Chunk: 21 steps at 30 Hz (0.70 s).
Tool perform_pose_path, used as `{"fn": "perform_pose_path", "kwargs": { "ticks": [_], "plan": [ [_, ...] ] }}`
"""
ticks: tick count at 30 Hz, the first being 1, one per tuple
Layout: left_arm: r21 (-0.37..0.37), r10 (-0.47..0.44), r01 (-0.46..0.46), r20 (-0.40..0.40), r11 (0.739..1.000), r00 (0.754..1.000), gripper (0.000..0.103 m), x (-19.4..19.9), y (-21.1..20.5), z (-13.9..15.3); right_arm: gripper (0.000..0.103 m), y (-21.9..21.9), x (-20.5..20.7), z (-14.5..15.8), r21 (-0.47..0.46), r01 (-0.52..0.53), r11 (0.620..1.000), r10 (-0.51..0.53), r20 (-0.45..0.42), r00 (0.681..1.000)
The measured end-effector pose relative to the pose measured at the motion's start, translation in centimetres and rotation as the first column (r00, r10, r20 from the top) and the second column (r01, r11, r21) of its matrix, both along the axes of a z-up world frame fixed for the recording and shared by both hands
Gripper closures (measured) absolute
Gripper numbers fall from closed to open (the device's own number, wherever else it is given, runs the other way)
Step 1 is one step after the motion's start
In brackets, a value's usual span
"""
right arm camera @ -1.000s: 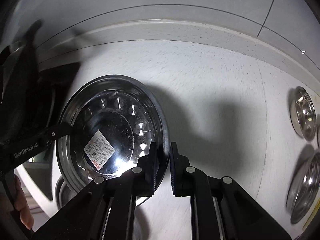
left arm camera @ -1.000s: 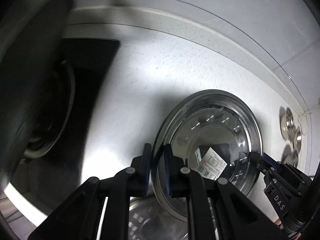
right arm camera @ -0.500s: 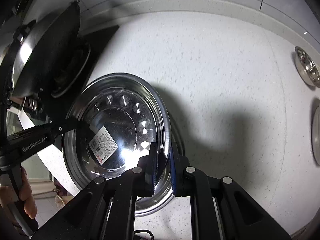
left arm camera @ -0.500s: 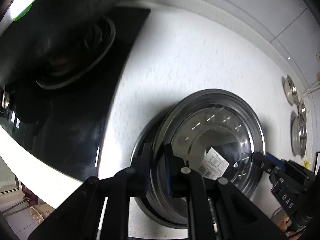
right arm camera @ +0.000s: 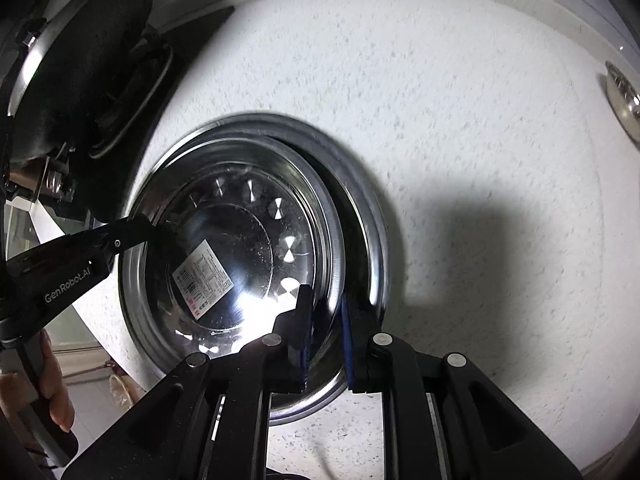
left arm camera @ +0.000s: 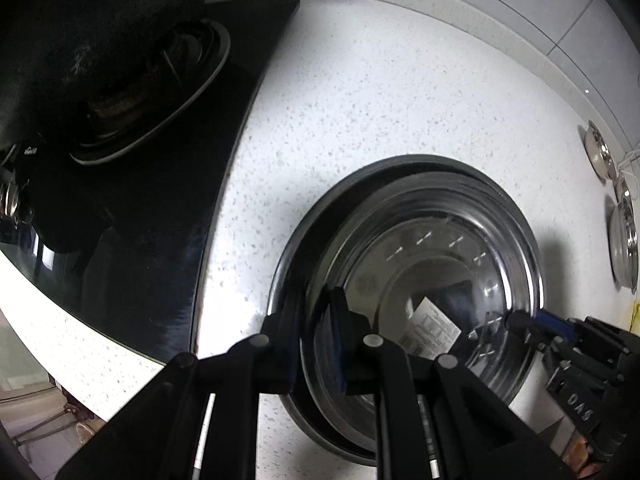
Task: Organize plates and bowls
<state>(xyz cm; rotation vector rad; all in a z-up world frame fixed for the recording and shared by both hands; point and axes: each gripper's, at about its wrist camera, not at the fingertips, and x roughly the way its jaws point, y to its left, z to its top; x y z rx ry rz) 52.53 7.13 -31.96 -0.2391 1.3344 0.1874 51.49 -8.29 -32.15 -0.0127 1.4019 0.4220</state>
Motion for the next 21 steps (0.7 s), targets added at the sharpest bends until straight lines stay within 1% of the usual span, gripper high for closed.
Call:
{"fn": "perform_pose_path", "kwargs": {
  "ticks": [1, 3, 4, 7, 8, 9, 10, 11, 13, 14, 16, 17, 18, 19, 20, 21],
  "plan": [
    [-0.002, 0.000, 0.000, -0.005, 1.000, 1.000, 0.089, -0.7, 0.0, -0.3, 0.088, 0.0, 0.2, -0.1, 0.005, 0.001, 1.000, -0.001, -0.009, 1.000],
    [-0.024, 0.013, -0.014, -0.018, 1.000, 1.000, 0.089, -0.7, 0.3, -0.4, 0.083, -0.7, 0.5, 0.1, 0.051, 0.018, 0.999, -0.016, -0.034, 0.999],
    [-0.034, 0.020, -0.021, -0.021, 0.999, 1.000, 0.089, -0.7, 0.4, -0.3, 0.082, -1.0, 0.5, 0.3, 0.063, 0.022, 0.998, -0.020, -0.039, 0.999],
    [-0.048, 0.043, -0.043, -0.008, 0.998, 0.999, 0.089, -0.6, 0.5, 1.2, 0.078, -2.2, 0.7, 1.5, 0.117, 0.040, 0.992, -0.037, -0.025, 0.999],
    [-0.068, 0.042, -0.041, 0.005, 0.997, 0.999, 0.089, -0.3, 0.3, 2.1, 0.069, -3.0, 0.7, 2.1, 0.130, 0.051, 0.990, -0.050, -0.016, 0.999],
    [-0.089, 0.032, -0.030, 0.018, 0.996, 0.999, 0.089, 0.3, -0.2, 3.1, 0.057, -4.2, 0.8, 2.9, 0.143, 0.068, 0.987, -0.069, 0.002, 0.998],
    [-0.101, 0.015, -0.012, 0.029, 0.995, 0.999, 0.089, 0.6, -0.8, 4.0, 0.055, -5.5, 0.6, 3.6, 0.154, 0.083, 0.985, -0.087, 0.020, 0.996],
    [-0.115, -0.005, 0.009, 0.042, 0.993, 0.999, 0.089, 1.1, -1.5, 4.9, 0.055, -6.8, 0.6, 4.3, 0.164, 0.101, 0.981, -0.108, 0.037, 0.993],
    [-0.166, -0.070, 0.081, 0.071, 0.983, 0.995, 0.089, 3.3, -4.3, 6.9, 0.055, -10.2, 0.7, 5.6, 0.183, 0.159, 0.970, -0.174, 0.068, 0.982],
    [-0.194, -0.108, 0.122, 0.082, 0.973, 0.991, 0.088, 4.6, -6.0, 7.6, 0.054, -12.6, 0.6, 6.4, 0.195, 0.201, 0.960, -0.220, 0.081, 0.972],
    [-0.249, -0.195, 0.212, 0.093, 0.945, 0.976, 0.079, 7.0, -9.8, 8.6, 0.052, -18.4, 0.4, 7.7, 0.215, 0.312, 0.926, -0.340, 0.108, 0.934],
    [-0.283, -0.245, 0.263, 0.098, 0.922, 0.965, 0.075, 8.3, -12.2, 9.0, 0.048, -20.5, 0.2, 8.2, 0.220, 0.354, 0.909, -0.385, 0.120, 0.915],
    [-0.312, -0.286, 0.303, 0.101, 0.900, 0.953, 0.074, 9.0, -14.3, 9.4, 0.043, -23.6, -0.1, 8.7, 0.224, 0.409, 0.884, -0.444, 0.137, 0.885],
    [-0.345, -0.333, 0.348, 0.103, 0.872, 0.937, 0.073, 9.8, -17.0, 9.7, 0.040, -26.4, -0.4, 9.2, 0.224, 0.457, 0.861, -0.494, 0.152, 0.856],
    [-0.374, -0.390, 0.400, 0.106, 0.837, 0.915, 0.072, 11.1, -20.2, 9.9, 0.037, -29.1, -0.9, 9.4, 0.223, 0.504, 0.834, -0.542, 0.164, 0.824],
    [-0.384, -0.421, 0.429, 0.110, 0.818, 0.900, 0.071, 11.5, -22.4, 10.1, 0.036, -32.3, -1.3, 9.6, 0.220, 0.557, 0.801, -0.594, 0.172, 0.786]
  ]
}}
